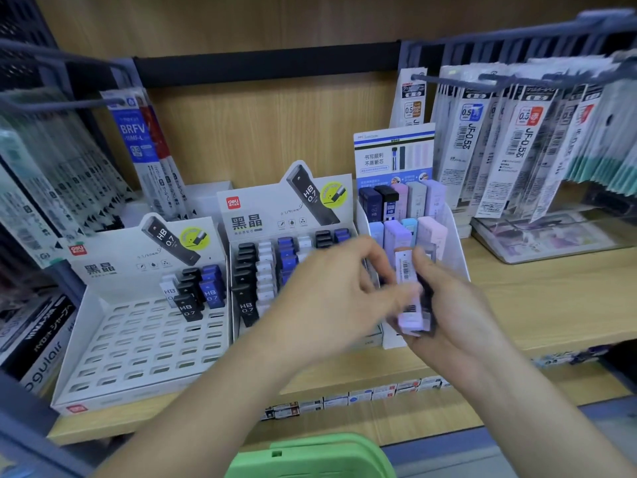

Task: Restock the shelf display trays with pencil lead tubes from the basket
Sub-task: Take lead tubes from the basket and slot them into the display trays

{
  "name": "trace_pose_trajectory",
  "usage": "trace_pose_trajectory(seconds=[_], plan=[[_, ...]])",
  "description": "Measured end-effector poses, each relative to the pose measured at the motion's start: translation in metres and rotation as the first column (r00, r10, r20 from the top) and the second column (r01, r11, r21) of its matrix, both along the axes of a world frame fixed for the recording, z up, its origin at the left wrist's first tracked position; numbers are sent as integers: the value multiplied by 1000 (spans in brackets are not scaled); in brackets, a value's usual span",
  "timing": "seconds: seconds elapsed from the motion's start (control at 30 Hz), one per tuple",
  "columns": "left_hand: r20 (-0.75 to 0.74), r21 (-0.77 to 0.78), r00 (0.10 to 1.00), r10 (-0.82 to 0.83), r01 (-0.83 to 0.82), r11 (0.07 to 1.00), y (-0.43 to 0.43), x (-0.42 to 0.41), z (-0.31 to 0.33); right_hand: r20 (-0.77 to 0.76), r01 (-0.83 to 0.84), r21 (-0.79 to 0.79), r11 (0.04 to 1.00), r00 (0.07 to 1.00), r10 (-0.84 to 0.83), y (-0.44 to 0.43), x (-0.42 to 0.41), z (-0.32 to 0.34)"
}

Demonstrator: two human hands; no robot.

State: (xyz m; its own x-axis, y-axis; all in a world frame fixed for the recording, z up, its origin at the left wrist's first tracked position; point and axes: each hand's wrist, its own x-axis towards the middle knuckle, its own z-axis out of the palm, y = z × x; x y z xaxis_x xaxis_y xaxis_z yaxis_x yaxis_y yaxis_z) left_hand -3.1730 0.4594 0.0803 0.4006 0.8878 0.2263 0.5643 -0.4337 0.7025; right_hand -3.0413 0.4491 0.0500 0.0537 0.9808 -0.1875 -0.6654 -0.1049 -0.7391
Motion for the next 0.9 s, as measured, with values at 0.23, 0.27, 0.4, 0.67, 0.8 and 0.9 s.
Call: trace_pose_trajectory(seconds=[0.23, 0.27, 0.4, 0.67, 0.8, 0.9], plan=[[-12, 172, 1000, 17, -14, 985, -10, -8, -8, -108, 86, 24, 996, 991, -83, -8, -13, 10], [-20, 193, 1000, 10, -6, 981, -10, -12, -7, -95, 97, 40, 995, 991, -92, -9, -14, 11], [-56, 292, 998, 4, 13, 956, -14, -19, -2, 56, 154, 82, 985, 986, -159, -12, -22, 13], [149, 36, 982, 114, -121, 992, -3, -53, 18, 422, 103, 163, 981, 892, -164, -14, -31, 12], [468, -172, 868, 166, -94, 981, 4, -75, 28, 336, -107, 72, 992, 939, 77, -17, -27, 13], [438, -199, 891, 117, -31, 980, 7, -89, 28, 372, -228, -1, 974, 904, 212, -20, -29, 10]])
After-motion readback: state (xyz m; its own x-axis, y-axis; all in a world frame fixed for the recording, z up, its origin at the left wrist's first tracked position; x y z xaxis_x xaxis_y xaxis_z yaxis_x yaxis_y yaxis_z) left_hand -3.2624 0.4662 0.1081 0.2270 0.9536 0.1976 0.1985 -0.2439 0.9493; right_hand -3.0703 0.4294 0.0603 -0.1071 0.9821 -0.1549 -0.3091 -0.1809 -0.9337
